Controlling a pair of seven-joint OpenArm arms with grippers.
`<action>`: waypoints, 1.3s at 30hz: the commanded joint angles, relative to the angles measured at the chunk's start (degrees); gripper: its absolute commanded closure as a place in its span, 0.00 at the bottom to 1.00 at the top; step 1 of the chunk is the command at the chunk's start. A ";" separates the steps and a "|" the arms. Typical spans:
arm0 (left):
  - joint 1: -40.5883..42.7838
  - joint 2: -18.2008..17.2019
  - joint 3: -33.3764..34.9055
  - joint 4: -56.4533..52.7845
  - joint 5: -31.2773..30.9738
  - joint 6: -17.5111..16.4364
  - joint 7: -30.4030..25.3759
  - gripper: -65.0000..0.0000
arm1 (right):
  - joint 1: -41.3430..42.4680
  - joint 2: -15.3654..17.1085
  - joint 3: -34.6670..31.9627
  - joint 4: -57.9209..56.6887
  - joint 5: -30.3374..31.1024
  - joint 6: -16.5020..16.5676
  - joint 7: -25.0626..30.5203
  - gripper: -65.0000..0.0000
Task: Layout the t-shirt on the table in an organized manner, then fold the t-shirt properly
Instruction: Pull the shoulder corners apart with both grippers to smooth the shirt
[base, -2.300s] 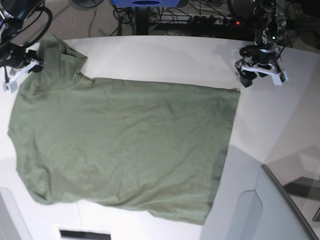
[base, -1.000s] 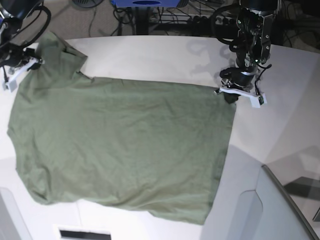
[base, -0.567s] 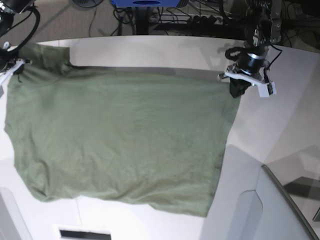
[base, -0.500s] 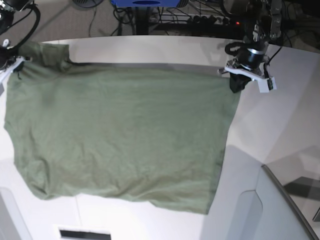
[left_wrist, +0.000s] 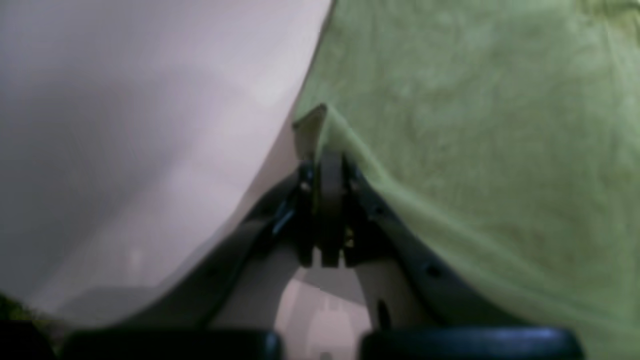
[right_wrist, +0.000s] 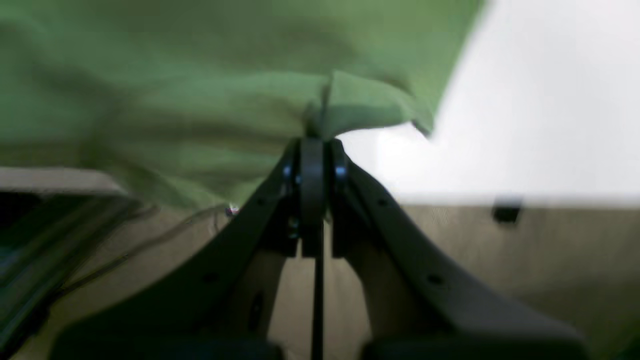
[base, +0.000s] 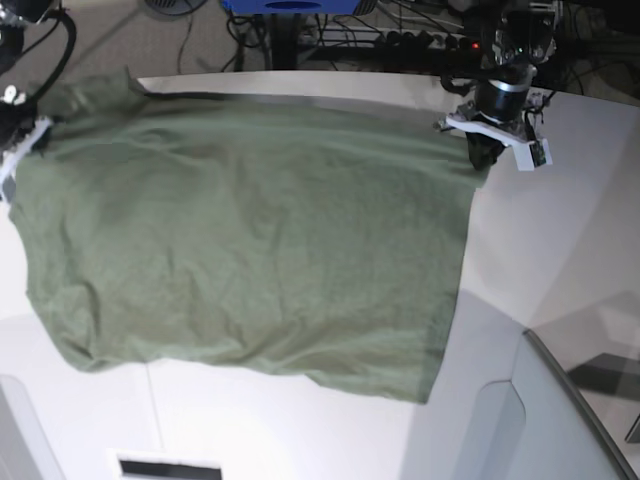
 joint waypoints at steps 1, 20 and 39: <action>-0.78 -0.53 -0.09 0.78 0.05 0.15 -1.47 1.00 | 0.94 0.87 -0.09 -0.55 -0.54 0.06 0.22 0.99; -21.53 0.08 -0.09 -12.32 0.58 0.15 17.52 1.00 | 18.35 1.83 -0.71 -16.55 -14.96 0.06 4.53 0.99; -27.16 1.31 3.69 -18.56 7.08 0.06 17.08 1.00 | 26.61 6.14 -0.71 -30.97 -15.05 0.06 9.01 0.99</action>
